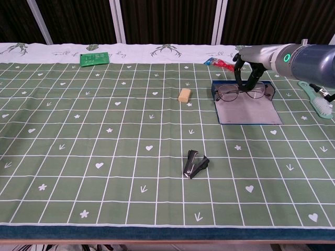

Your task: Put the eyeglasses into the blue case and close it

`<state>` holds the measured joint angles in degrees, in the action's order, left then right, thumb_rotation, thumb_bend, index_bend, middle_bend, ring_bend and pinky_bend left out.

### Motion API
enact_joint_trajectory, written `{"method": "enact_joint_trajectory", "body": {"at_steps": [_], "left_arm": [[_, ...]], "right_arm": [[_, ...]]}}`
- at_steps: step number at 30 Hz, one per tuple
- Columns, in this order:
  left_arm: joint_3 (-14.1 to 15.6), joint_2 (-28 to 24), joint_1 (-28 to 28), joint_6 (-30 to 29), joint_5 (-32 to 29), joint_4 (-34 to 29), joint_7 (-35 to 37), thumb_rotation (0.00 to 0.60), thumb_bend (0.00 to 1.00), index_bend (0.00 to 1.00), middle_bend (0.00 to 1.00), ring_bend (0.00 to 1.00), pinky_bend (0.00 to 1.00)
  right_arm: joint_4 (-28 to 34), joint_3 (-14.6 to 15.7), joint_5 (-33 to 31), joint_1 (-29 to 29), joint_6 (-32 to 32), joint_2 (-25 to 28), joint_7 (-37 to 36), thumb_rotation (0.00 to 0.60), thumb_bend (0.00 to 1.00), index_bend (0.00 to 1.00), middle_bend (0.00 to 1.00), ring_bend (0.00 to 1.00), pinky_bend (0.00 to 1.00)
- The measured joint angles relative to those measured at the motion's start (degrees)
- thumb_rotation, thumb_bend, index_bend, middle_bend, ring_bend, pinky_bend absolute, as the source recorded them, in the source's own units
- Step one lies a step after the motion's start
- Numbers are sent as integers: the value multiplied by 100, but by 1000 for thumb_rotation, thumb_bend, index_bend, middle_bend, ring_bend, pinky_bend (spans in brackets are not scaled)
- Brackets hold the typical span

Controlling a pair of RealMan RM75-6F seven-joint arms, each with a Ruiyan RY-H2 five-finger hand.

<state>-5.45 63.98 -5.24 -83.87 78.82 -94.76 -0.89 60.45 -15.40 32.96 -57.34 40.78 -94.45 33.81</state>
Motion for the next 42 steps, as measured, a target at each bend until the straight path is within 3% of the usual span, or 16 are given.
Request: {"method": "enact_joint_trajectory", "body": {"at_steps": [42], "left_arm": [[-1, -3, -7, 23, 0, 8, -8, 600, 384, 151, 0, 0, 0]], "right_arm": [[-631, 182, 37, -133, -554, -58, -456, 600, 513, 608, 26, 38, 193]]}}
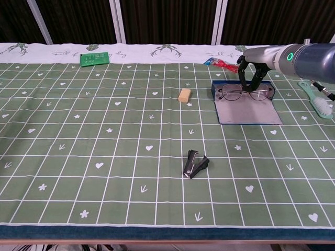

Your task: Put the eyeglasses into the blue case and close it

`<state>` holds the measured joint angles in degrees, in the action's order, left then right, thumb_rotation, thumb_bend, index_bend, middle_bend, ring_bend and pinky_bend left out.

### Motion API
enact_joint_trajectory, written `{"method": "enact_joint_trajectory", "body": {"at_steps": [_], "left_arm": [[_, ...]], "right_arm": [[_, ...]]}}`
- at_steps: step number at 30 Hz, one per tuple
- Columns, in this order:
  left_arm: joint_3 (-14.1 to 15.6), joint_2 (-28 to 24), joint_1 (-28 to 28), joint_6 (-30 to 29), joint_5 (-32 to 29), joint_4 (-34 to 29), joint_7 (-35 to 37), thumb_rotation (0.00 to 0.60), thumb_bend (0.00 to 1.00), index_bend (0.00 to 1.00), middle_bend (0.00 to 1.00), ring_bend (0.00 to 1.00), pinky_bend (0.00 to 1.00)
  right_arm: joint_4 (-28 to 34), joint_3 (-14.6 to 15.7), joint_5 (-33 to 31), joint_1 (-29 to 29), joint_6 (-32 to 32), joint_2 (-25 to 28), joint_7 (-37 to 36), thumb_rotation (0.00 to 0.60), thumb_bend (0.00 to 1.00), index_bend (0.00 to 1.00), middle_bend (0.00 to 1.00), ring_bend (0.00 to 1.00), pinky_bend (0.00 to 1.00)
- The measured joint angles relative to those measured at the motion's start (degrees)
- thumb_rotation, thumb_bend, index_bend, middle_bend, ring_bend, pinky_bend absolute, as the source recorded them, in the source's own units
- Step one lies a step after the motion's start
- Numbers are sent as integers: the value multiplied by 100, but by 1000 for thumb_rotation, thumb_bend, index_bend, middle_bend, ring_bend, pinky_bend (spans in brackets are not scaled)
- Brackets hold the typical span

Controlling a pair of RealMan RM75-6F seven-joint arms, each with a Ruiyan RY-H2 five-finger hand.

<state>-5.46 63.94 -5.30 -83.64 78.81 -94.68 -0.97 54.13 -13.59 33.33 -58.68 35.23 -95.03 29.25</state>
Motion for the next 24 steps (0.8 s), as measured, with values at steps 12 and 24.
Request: {"method": "enact_joint_trajectory", "body": {"at_steps": [12, 24], "left_arm": [[-1, 2, 5, -13, 4, 1, -5, 600, 384, 151, 0, 0, 0], [3, 3, 7, -16, 12, 4, -9, 600, 384, 151, 0, 0, 0]], "right_arm": [[-63, 130, 201, -40, -200, 58, -92, 600, 515, 608, 26, 37, 193], [-172, 243, 650, -53, -348, 101, -305, 600, 516, 608, 26, 36, 193]]}}
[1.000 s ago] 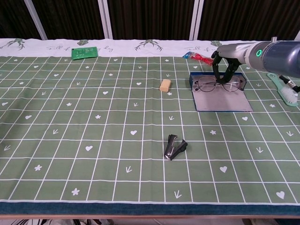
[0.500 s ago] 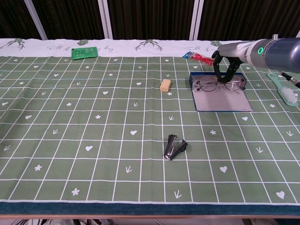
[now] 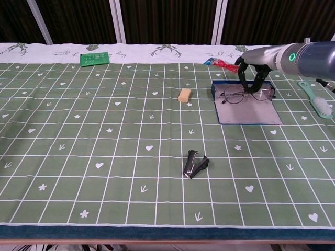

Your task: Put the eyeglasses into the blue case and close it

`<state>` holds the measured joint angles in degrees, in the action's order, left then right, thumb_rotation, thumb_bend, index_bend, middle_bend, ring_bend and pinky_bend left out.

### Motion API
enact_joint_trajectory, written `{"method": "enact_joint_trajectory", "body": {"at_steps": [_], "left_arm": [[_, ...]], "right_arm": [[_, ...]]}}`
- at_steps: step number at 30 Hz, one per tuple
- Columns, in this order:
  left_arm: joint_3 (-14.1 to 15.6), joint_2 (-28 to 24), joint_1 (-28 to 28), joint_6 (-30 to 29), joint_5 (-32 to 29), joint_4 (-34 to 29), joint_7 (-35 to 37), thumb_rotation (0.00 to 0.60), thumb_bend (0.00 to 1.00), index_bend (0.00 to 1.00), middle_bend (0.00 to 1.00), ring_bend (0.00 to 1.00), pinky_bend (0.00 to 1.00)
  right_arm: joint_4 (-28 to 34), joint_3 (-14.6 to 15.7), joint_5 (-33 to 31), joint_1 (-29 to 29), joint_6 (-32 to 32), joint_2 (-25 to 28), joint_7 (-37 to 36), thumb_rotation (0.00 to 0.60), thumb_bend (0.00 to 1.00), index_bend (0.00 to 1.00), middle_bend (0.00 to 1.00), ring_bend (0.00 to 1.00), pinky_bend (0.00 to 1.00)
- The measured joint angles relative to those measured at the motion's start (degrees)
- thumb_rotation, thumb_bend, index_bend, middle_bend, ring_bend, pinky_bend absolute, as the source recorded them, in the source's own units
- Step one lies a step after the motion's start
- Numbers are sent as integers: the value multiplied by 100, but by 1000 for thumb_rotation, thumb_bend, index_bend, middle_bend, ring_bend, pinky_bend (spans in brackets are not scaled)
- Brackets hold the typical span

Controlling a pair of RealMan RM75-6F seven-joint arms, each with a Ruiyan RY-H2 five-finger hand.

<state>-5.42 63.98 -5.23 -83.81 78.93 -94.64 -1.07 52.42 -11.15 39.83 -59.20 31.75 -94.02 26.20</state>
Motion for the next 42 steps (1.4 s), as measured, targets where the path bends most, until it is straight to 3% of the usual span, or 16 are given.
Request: {"method": "enact_joint_trajectory", "body": {"at_steps": [10, 18, 20, 42], "left_arm": [[-3, 0, 0, 0, -5, -17, -5, 600, 384, 151, 0, 0, 0], [-1, -5, 0, 8, -7, -15, 3, 600, 384, 151, 0, 0, 0], [1, -5, -3, 14, -5, -14, 1, 600, 384, 151, 0, 0, 0], [6, -11, 0, 15, 6, -18, 31, 600, 384, 151, 0, 0, 0]], "right_arm": [[-228, -2, 164, 8, -252, 4, -338, 600, 516, 601, 25, 36, 193], [-377, 16, 188, 6, -371, -54, -468, 600, 448, 356, 23, 35, 193], [-401, 35, 169, 6, -389, -65, -479, 600, 448, 332, 23, 35, 193], [-362, 42, -173, -117, -162, -191, -335, 600, 448, 288, 23, 35, 193]]}}
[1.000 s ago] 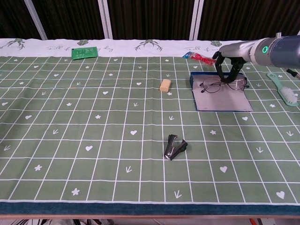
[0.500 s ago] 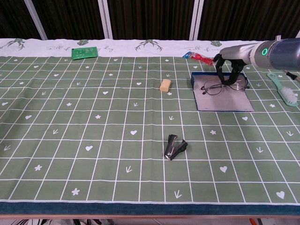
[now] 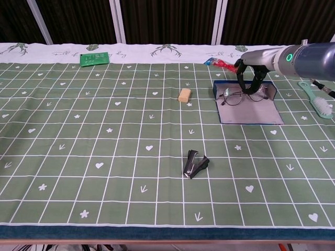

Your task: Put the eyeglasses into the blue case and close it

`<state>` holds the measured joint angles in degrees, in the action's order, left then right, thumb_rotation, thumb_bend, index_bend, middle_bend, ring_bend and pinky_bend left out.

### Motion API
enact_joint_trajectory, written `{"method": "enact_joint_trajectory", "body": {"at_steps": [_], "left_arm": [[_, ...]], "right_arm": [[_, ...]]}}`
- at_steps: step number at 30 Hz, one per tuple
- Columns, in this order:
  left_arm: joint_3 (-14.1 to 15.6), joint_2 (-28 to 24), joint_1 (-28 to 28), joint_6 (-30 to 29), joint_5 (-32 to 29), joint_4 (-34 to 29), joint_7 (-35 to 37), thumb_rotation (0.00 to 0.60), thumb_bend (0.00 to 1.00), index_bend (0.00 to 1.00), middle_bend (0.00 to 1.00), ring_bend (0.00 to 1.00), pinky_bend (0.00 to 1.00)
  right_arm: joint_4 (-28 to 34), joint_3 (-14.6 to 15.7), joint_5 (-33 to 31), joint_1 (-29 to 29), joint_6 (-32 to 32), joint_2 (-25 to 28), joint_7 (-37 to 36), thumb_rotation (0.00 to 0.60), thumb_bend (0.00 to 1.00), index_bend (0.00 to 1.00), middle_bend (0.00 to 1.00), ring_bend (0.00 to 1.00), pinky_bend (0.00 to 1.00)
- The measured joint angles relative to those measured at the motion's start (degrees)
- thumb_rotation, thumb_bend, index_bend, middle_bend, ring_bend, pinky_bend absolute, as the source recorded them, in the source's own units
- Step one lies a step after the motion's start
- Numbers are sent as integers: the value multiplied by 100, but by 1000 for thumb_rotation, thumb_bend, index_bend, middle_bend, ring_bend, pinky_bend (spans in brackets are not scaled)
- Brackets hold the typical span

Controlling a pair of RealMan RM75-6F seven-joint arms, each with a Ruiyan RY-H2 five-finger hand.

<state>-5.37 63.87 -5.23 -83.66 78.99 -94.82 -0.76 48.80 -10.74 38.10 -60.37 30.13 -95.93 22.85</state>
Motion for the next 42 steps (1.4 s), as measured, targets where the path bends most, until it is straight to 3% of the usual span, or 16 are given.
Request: {"method": "enact_joint_trajectory", "body": {"at_steps": [11, 16, 25, 32, 38, 42], "left_arm": [[4, -3, -4, 11, -1, -3, -9, 600, 384, 151, 0, 0, 0], [2, -4, -1, 7, -4, -2, -5, 600, 384, 151, 0, 0, 0], [5, 10, -4, 3, 3, 7, -32, 600, 384, 151, 0, 0, 0], [4, 37, 4, -35, 22, 6, -68, 600, 384, 151, 0, 0, 0], [-4, 61, -2, -45, 21, 19, -100, 600, 384, 151, 0, 0, 0], [-25, 69, -1, -59, -2, 23, -94, 600, 384, 151, 0, 0, 0]], "right_arm": [[16, 97, -521, -86, 102, 0, 439, 600, 446, 238, 23, 30, 193], [177, 110, -680, -89, 192, 71, 530, 600, 396, 212, 23, 30, 193], [1056, 27, -438, 170, 687, 489, 280, 600, 333, 142, 44, 41, 193], [2405, 139, 314, 772, 1466, 1089, -86, 600, 337, 127, 176, 173, 200], [3123, 319, 817, 1200, 1898, 1400, -330, 600, 357, 121, 336, 363, 370], [3202, 373, 900, 1256, 1997, 1433, -265, 600, 358, 121, 449, 486, 477]]}}
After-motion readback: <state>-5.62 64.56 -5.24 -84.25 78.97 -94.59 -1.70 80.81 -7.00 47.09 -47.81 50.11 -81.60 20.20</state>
